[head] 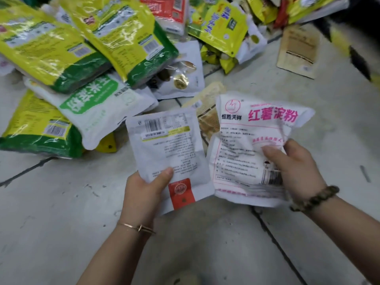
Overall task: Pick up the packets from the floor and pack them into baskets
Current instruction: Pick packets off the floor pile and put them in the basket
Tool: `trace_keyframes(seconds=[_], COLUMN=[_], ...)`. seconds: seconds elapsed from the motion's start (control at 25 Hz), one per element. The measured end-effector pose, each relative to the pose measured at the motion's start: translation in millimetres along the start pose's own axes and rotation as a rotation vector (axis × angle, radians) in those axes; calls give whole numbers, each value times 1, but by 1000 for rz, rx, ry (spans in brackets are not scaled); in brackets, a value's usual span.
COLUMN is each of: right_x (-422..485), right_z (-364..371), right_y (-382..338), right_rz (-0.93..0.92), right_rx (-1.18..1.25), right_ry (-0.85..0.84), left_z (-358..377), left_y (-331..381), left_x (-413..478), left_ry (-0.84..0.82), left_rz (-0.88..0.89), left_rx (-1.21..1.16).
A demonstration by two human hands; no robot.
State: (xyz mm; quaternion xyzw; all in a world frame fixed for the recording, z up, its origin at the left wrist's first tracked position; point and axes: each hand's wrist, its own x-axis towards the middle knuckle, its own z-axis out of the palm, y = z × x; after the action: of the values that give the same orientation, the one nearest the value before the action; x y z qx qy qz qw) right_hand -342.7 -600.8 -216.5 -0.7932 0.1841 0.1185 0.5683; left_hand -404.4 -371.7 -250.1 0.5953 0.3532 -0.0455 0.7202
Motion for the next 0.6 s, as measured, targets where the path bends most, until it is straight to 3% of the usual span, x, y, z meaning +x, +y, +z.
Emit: trace_keyframes(seconds=[0.44,0.6], right_x=[-28,-60], right_z=[-175,-243], right_y=[-94,-135], right_rz=[-224,-281], right_rx=[-218,-182], right_ry=[284,398], left_z=[137,198], left_y=[72,124], left_x=[-44,-88], left_ry=[-318,-478], left_rz=[269,399], left_rx=[-24,-60])
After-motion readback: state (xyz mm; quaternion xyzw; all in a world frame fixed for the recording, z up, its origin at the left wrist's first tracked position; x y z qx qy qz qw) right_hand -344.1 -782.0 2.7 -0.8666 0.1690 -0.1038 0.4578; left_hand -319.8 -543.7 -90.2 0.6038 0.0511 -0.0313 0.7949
